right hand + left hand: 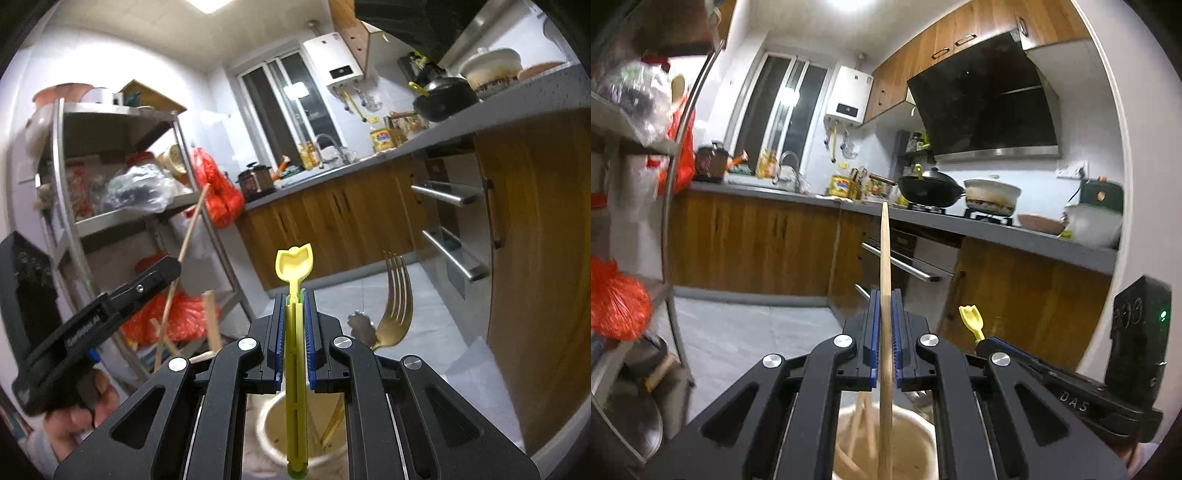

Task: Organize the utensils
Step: 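Carry the yellow spoon over the shorter pot while the left tool carries the chopstick over the taller pot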

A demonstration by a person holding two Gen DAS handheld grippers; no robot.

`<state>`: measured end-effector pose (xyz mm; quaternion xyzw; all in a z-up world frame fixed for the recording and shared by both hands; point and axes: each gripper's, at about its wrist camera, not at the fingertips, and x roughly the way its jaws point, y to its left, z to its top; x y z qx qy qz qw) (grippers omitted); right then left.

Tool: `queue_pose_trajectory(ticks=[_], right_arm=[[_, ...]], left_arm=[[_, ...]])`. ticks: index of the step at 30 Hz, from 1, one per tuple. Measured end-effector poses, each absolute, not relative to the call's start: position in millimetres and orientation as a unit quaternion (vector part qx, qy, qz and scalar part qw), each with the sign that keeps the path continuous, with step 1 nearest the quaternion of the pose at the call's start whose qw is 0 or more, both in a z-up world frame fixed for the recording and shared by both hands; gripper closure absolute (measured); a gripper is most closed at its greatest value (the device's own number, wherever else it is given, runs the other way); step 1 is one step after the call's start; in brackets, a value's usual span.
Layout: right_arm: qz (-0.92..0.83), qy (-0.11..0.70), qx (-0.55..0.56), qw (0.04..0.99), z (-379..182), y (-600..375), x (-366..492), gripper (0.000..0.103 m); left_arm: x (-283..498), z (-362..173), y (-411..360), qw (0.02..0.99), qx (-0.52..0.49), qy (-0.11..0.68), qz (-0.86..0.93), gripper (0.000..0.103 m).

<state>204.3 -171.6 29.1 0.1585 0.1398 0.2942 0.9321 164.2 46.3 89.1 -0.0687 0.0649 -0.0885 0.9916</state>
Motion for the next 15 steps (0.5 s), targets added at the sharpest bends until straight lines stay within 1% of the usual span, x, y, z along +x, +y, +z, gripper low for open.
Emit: queue_pose_trajectory(ticks=[6, 15], right_arm=[[0.274, 0.133, 0.127, 0.944, 20, -151, 217, 0.092], [0.257, 0.132, 0.057, 0.956, 9, -133, 204, 0.092]], left_arm=[[172, 76, 36, 0.995, -0.038, 0.058, -0.075, 0.097], [158, 61, 39, 0.994, -0.024, 0.069, -0.083, 0.097]])
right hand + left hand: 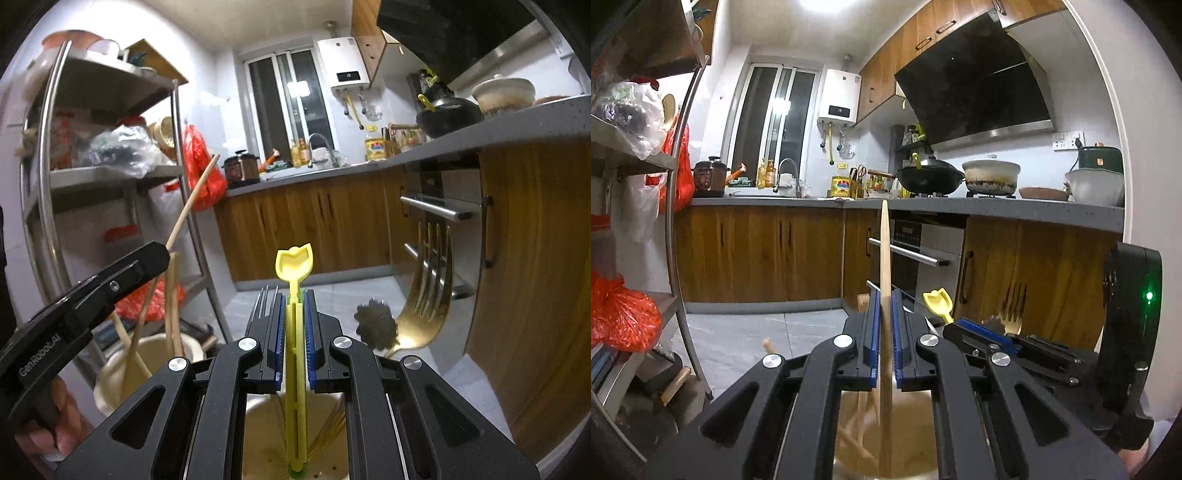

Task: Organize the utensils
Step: 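Carry the yellow spoon over the shorter pot while the left tool carries the chopstick over the taller pot, then open the right tool to drop the spoon while the left tool releases the chopstick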

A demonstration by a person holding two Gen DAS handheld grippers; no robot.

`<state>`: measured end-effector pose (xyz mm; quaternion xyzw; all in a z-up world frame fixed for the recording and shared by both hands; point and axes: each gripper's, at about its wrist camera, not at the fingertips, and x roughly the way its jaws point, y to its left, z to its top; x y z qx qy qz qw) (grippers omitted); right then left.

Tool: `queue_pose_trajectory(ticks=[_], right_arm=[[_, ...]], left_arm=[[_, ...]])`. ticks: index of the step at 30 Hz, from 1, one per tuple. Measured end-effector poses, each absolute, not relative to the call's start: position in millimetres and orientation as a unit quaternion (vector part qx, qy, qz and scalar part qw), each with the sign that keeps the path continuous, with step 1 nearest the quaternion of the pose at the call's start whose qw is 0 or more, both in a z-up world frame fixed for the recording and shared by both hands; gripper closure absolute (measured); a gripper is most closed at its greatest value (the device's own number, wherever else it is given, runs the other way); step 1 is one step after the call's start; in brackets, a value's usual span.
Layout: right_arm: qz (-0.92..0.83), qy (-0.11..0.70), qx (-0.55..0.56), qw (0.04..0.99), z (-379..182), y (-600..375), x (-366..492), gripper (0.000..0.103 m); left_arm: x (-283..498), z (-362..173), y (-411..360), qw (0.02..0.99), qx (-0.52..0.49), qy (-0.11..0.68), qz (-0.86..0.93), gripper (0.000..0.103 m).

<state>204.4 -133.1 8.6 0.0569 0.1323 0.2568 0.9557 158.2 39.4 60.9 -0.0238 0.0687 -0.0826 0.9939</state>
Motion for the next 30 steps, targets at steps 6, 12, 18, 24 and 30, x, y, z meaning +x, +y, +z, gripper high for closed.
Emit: queue_pose_trajectory(ticks=[6, 12, 18, 24, 30], right_arm=[[0.263, 0.153, 0.039, 0.952, 8, -135, 193, 0.092], [0.272, 0.171, 0.040, 0.946, 9, -141, 183, 0.092], [0.277, 0.182, 0.036, 0.943, 5, -138, 182, 0.092], [0.279, 0.194, 0.032, 0.940, 5, -138, 182, 0.092], [0.286, 0.183, 0.044, 0.940, 13, -146, 177, 0.079]], left_arm=[[152, 55, 37, 0.993, -0.009, 0.092, -0.078, 0.097], [149, 50, 37, 0.992, -0.003, 0.109, -0.070, 0.097], [150, 48, 40, 0.991, -0.004, 0.119, -0.066, 0.097], [147, 50, 36, 0.991, 0.010, 0.116, -0.065, 0.096], [143, 52, 29, 0.991, 0.023, 0.117, -0.059, 0.093]])
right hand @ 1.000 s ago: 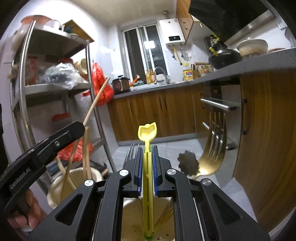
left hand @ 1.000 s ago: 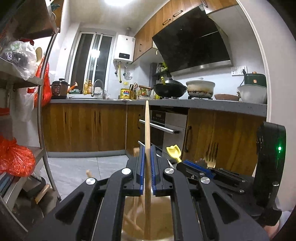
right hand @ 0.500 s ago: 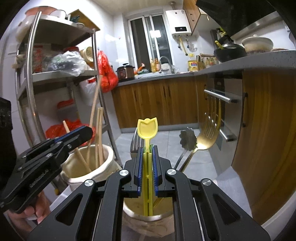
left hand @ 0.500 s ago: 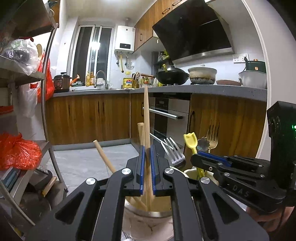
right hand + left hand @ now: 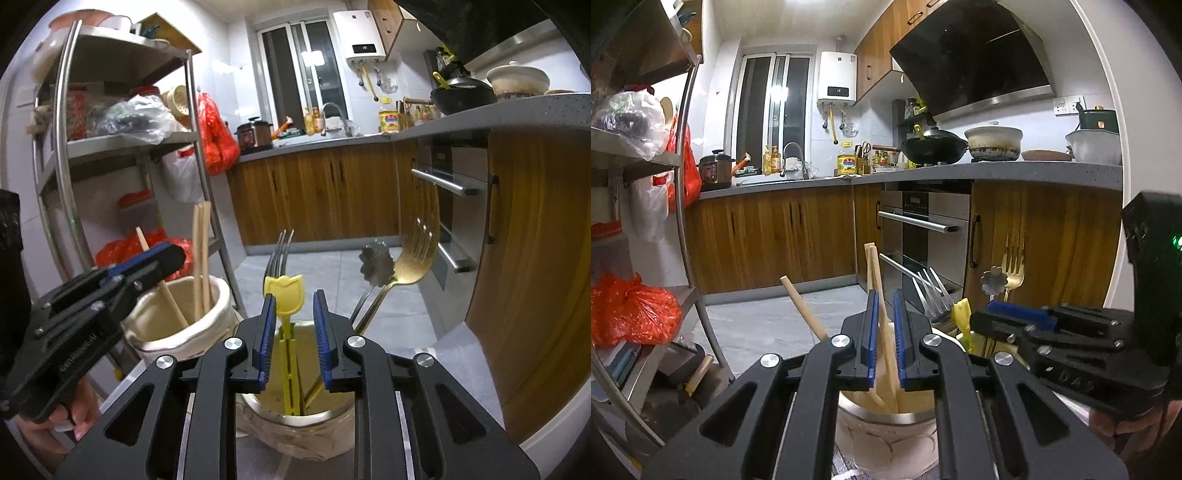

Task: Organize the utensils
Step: 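Open the right tool to drop the spoon while the left tool releases the chopstick, then move both tools back over the last yellow spoon and chopstick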

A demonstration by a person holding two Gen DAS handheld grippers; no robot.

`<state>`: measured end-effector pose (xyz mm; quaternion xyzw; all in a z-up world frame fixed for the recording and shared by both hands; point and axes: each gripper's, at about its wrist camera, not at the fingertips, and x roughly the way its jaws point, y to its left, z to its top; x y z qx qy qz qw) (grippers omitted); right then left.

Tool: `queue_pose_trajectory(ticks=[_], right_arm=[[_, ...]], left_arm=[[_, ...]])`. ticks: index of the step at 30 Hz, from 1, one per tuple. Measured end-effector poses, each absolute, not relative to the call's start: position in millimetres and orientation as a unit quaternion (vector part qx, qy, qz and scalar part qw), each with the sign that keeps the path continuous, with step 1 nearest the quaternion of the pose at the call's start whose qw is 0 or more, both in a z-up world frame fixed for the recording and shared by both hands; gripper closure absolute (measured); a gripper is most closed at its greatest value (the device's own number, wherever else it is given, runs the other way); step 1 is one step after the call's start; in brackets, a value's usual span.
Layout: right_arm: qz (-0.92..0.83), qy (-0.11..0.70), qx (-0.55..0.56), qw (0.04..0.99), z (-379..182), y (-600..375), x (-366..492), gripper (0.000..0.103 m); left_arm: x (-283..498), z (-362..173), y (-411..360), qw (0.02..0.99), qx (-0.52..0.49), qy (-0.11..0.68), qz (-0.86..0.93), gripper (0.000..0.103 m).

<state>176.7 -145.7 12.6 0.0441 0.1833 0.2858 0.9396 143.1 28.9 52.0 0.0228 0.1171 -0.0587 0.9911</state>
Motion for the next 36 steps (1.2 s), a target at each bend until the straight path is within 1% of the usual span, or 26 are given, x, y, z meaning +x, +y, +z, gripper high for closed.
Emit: queue_pose_trajectory(ticks=[1, 3, 4, 5, 6, 7, 9, 10, 11, 12, 13, 14, 15, 16, 17, 18, 20, 23, 29, 34, 36], right_arm=[[0.287, 0.179, 0.047, 0.940, 15, -148, 174, 0.078], [0.288, 0.173, 0.053, 0.940, 19, -153, 170, 0.078], [0.288, 0.170, 0.057, 0.941, 21, -156, 167, 0.075], [0.287, 0.169, 0.059, 0.941, 23, -159, 165, 0.073], [0.287, 0.167, 0.062, 0.941, 25, -162, 162, 0.072], [0.286, 0.164, 0.065, 0.942, 27, -166, 159, 0.069], [0.282, 0.159, 0.070, 0.944, 30, -176, 153, 0.065], [0.279, 0.157, 0.072, 0.945, 32, -182, 149, 0.060], [0.277, 0.156, 0.074, 0.945, 32, -186, 148, 0.050], [0.274, 0.155, 0.078, 0.946, 33, -191, 145, 0.046], [0.273, 0.156, 0.080, 0.946, 32, -196, 142, 0.040], [0.272, 0.157, 0.082, 0.946, 32, -200, 139, 0.035], [0.270, 0.157, 0.084, 0.946, 31, -204, 136, 0.032], [0.269, 0.158, 0.087, 0.946, 30, -208, 134, 0.026], [0.269, 0.163, 0.090, 0.945, 28, -213, 131, 0.022], [0.269, 0.165, 0.091, 0.945, 27, -216, 129, 0.021], [0.267, 0.169, 0.091, 0.945, 24, -221, 123, 0.014], [0.264, 0.173, 0.088, 0.945, 21, -227, 114, 0.011], [0.250, 0.210, 0.065, 0.943, 7, -229, 105, 0.009], [0.234, 0.246, 0.037, 0.940, -8, -224, 104, 0.008], [0.226, 0.272, 0.021, 0.935, -17, -221, 107, 0.008]], left_arm=[[142, 53, 28, 0.991, 0.024, 0.116, -0.058, 0.092], [138, 55, 28, 0.992, 0.024, 0.113, -0.056, 0.086], [137, 56, 27, 0.992, 0.025, 0.112, -0.055, 0.085], [136, 56, 27, 0.992, 0.025, 0.112, -0.055, 0.081], [134, 57, 27, 0.992, 0.025, 0.112, -0.054, 0.073], [131, 59, 27, 0.992, 0.023, 0.110, -0.053, 0.070], [124, 63, 26, 0.993, 0.023, 0.106, -0.052, 0.058], [121, 64, 25, 0.993, 0.024, 0.105, -0.050, 0.054], [116, 65, 24, 0.993, 0.026, 0.103, -0.045, 0.044], [112, 67, 23, 0.994, 0.029, 0.101, -0.039, 0.036], [109, 67, 22, 0.994, 0.031, 0.101, -0.036, 0.034], [105, 68, 21, 0.994, 0.033, 0.101, -0.033, 0.029], [100, 69, 19, 0.994, 0.036, 0.101, -0.028, 0.023], [97, 70, 18, 0.994, 0.038, 0.100, -0.026, 0.021], [92, 71, 16, 0.994, 0.040, 0.100, -0.023, 0.015], [87, 71, 15, 0.994, 0.041, 0.100, -0.022, 0.013], [80, 72, 13, 0.993, 0.044, 0.103, -0.023, 0.011], [68, 72, 10, 0.993, 0.044, 0.104, -0.021, 0.006], [50, 61, 11, 0.990, 0.022, 0.136, -0.031, 0.006], [41, 40, 14, 0.986, 0.004, 0.165, -0.035, 0.006], [40, 31, 15, 0.984, 0.001, 0.176, -0.034, 0.006]])
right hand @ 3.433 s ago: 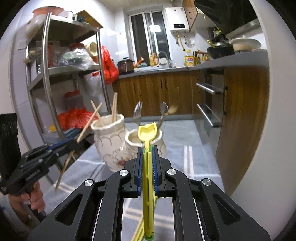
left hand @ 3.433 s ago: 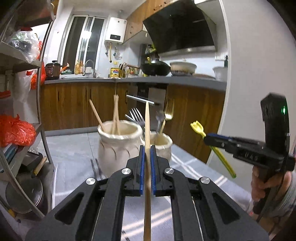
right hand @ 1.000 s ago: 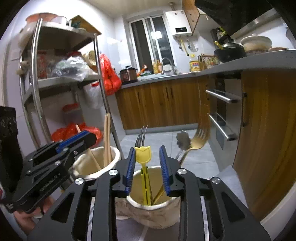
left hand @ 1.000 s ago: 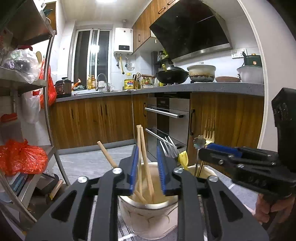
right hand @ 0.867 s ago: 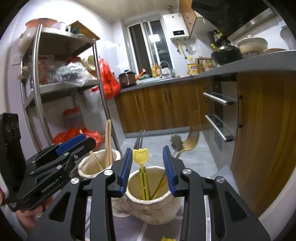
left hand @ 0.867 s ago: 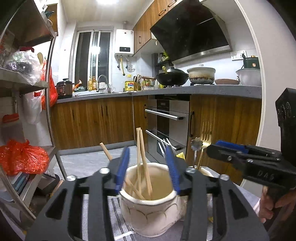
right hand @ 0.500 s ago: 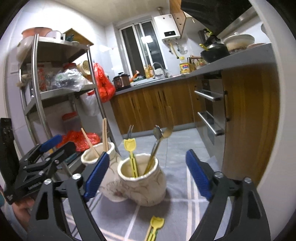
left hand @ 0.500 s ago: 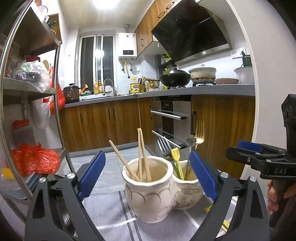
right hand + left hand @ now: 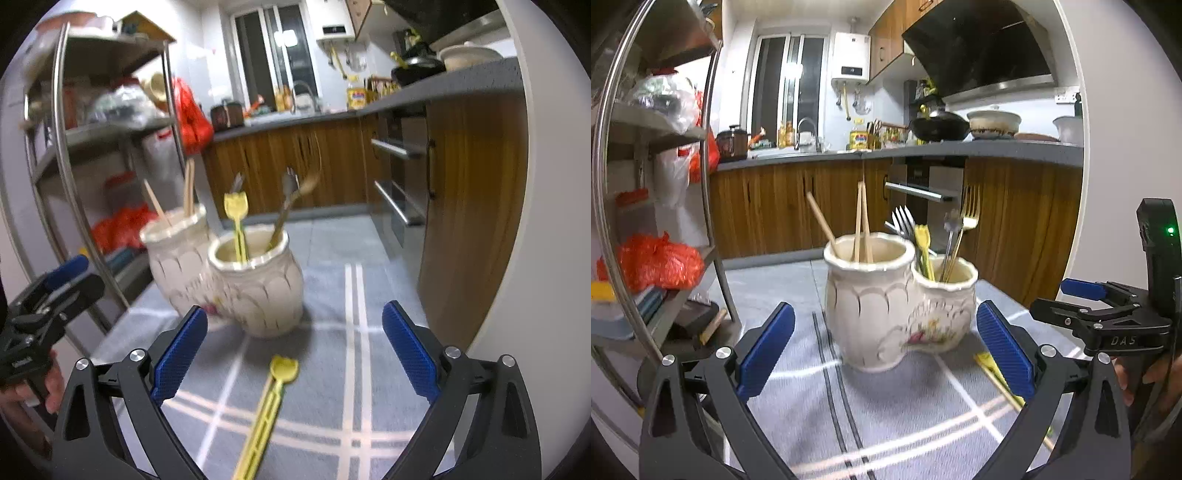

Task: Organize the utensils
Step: 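Move both tools back over the last yellow spoon and chopstick, then grasp the second yellow spoon with the right tool while the left tool grasps the last chopstick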

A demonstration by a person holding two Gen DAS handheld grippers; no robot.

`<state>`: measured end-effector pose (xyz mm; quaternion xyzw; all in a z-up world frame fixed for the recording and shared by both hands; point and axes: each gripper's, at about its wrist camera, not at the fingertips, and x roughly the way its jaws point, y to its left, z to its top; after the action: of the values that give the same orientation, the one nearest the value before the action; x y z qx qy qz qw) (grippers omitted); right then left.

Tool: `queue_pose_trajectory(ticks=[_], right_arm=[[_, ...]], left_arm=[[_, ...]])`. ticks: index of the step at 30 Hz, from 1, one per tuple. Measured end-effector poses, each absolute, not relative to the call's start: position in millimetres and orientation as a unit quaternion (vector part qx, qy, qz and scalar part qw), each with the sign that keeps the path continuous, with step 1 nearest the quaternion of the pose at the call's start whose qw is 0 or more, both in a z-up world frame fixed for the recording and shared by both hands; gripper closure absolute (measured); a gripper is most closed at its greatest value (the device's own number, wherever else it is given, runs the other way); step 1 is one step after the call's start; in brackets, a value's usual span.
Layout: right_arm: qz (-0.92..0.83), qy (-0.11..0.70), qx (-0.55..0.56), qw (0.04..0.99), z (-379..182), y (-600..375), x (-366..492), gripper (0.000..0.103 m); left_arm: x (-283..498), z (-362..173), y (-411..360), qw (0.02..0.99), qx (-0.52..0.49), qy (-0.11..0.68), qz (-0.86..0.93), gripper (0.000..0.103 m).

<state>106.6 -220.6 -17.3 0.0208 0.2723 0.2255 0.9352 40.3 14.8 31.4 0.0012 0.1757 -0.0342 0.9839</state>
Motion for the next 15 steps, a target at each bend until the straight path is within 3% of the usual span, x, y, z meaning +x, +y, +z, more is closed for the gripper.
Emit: queue_pose_trajectory(ticks=[9, 11, 15], right_arm=[[0.218, 0.367, -0.050, 0.903, -55, -196, 109, 0.011], [0.218, 0.378, -0.064, 0.897, -60, -192, 107, 0.029], [0.229, 0.397, -0.070, 0.886, -66, -188, 106, 0.050]], left_arm=[[43, 9, 14, 0.976, 0.002, 0.217, -0.033, 0.006], [46, 6, 12, 0.973, 0.005, 0.229, -0.031, 0.006], [48, 0, 10, 0.969, 0.010, 0.245, -0.029, 0.006]])
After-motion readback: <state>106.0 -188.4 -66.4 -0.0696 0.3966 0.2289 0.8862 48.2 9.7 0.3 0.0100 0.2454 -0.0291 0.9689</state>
